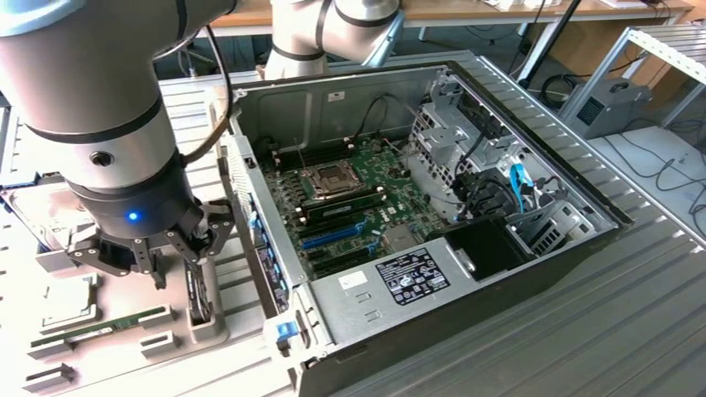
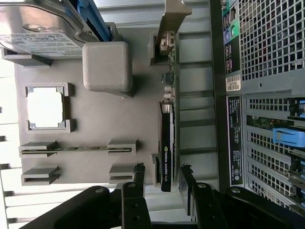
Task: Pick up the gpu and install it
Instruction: 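Pick up the gpu and move the gpu toward the slot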
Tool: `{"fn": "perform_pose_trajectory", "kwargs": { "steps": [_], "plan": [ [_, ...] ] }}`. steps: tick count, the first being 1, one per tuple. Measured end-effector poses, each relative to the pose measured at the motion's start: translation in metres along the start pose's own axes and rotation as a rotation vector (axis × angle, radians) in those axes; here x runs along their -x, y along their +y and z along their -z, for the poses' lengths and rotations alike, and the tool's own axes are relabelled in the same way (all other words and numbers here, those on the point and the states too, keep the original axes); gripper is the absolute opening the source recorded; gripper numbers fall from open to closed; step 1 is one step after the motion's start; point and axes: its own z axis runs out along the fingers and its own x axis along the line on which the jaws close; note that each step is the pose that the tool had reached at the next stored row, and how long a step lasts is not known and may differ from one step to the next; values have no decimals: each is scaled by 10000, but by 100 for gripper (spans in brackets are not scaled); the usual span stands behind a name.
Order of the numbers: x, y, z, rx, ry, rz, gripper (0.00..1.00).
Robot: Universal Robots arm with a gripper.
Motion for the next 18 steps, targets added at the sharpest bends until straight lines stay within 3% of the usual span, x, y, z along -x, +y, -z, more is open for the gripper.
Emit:
{"fn": "perform_pose_trajectory", "kwargs": {
  "steps": [2,4,5,6,7,18],
  "plan": [
    [71,123,-98,-14,5,2,42],
    [78,364,-196,-19,19,2,42],
    [73,392,-297,-20,22,3,42],
    [70,396,-398,-21,23,2,42],
    [70,396,-398,-20,23,2,26],
    [72,396,-321,-20,22,2,26]
  ]
}}
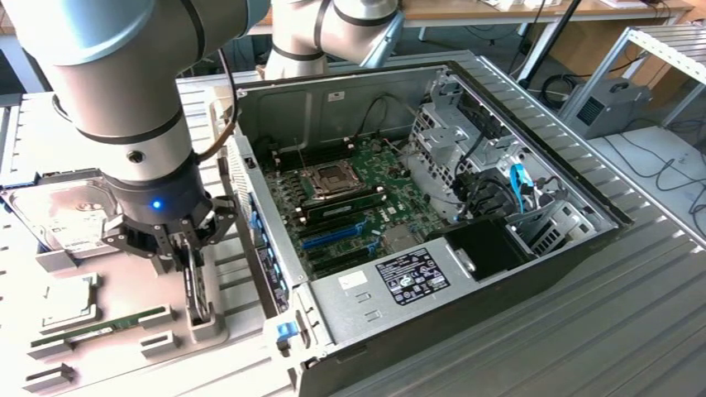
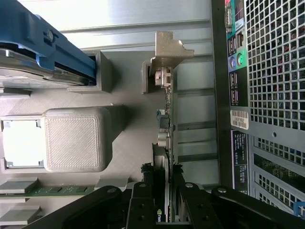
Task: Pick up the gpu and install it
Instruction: 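Pick up the gpu and move the gpu toward the slot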
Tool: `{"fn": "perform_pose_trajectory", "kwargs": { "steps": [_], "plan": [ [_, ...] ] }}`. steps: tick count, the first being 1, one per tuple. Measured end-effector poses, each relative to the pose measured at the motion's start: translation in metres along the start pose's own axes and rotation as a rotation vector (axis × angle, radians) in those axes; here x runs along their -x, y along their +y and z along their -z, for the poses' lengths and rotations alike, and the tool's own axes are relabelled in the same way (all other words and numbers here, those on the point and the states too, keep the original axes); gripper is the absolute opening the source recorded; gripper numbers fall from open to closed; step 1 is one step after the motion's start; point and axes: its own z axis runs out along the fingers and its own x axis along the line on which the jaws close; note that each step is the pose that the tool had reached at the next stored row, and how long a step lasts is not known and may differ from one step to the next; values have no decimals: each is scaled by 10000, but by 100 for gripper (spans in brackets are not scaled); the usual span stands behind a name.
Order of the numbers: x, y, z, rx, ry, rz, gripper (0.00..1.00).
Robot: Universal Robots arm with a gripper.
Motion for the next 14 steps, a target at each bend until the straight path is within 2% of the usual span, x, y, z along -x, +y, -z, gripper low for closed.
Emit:
{"fn": "perform_pose_trajectory", "kwargs": {
  "steps": [14],
  "plan": [
    [1,-1,53,0,0,0,26]
  ]
}}
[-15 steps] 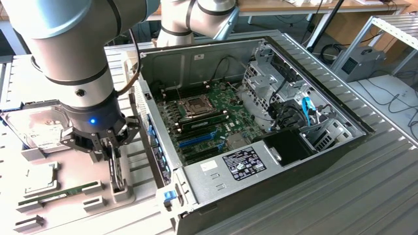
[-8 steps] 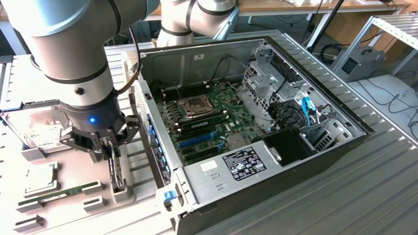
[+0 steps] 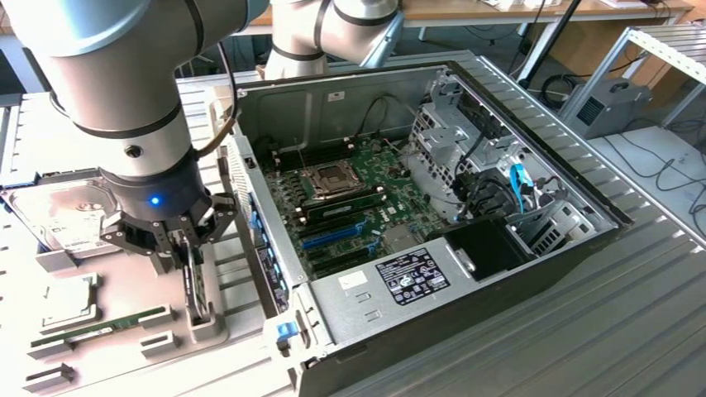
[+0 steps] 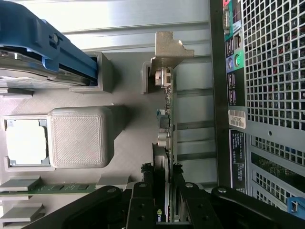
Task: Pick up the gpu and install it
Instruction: 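Pick up the gpu and move the gpu toward the slot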
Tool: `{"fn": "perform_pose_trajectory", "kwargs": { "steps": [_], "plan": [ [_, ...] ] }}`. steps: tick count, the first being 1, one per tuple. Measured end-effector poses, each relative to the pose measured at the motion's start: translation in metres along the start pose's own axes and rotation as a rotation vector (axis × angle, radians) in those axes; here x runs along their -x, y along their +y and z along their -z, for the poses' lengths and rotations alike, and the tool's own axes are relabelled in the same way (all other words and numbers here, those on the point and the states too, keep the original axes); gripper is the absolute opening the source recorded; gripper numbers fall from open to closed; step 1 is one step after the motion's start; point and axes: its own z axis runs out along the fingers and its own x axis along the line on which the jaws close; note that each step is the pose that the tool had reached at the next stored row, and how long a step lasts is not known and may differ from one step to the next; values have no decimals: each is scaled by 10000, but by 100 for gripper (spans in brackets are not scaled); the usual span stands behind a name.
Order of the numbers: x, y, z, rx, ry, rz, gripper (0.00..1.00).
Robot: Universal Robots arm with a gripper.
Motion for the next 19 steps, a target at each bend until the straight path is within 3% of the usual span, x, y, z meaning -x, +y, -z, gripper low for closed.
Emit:
{"fn": "perform_pose_trajectory", "kwargs": {
  "steps": [19],
  "plan": [
    [1,-1,41,0,0,0,26]
  ]
}}
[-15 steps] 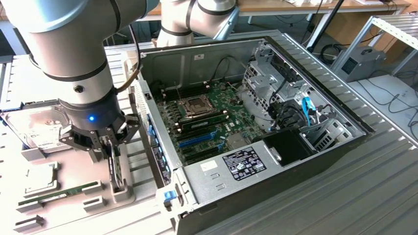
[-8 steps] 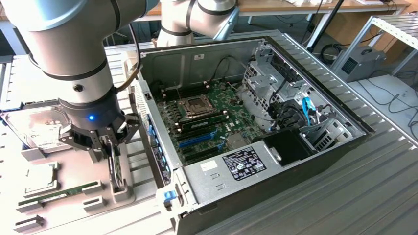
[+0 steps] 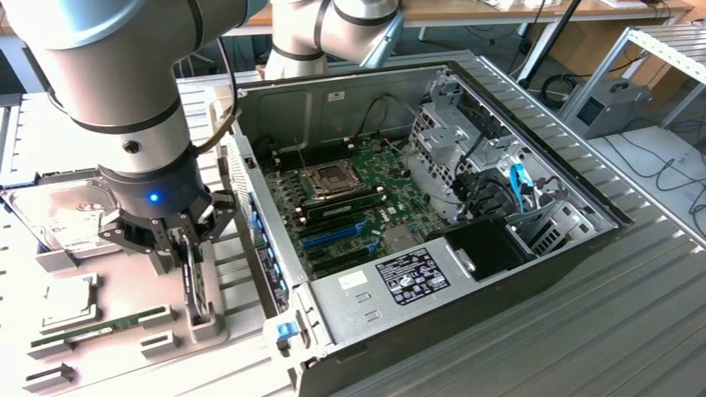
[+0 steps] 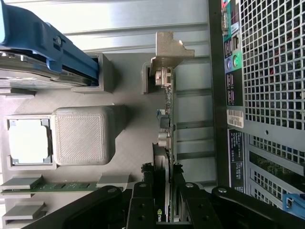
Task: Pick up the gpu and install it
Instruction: 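Pick up the gpu and move the gpu toward the slot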
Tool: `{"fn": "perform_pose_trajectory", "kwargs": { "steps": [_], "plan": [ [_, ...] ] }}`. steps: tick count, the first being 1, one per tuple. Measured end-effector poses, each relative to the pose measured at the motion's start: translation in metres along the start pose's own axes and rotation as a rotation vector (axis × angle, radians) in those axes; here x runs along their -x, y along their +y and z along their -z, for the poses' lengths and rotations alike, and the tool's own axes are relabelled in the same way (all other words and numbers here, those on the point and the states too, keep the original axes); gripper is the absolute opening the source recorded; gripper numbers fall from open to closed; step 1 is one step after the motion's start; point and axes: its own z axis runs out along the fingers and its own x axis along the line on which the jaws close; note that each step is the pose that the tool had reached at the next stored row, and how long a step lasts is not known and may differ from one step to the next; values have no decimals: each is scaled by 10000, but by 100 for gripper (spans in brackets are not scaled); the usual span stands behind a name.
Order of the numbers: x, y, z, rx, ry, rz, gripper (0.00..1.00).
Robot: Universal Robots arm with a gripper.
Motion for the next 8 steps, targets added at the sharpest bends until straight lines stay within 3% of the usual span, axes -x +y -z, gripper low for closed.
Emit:
{"fn": "perform_pose_trajectory", "kwargs": {
  "steps": [8],
  "plan": [
    [0,0,17,0,1,0,26]
  ]
}}
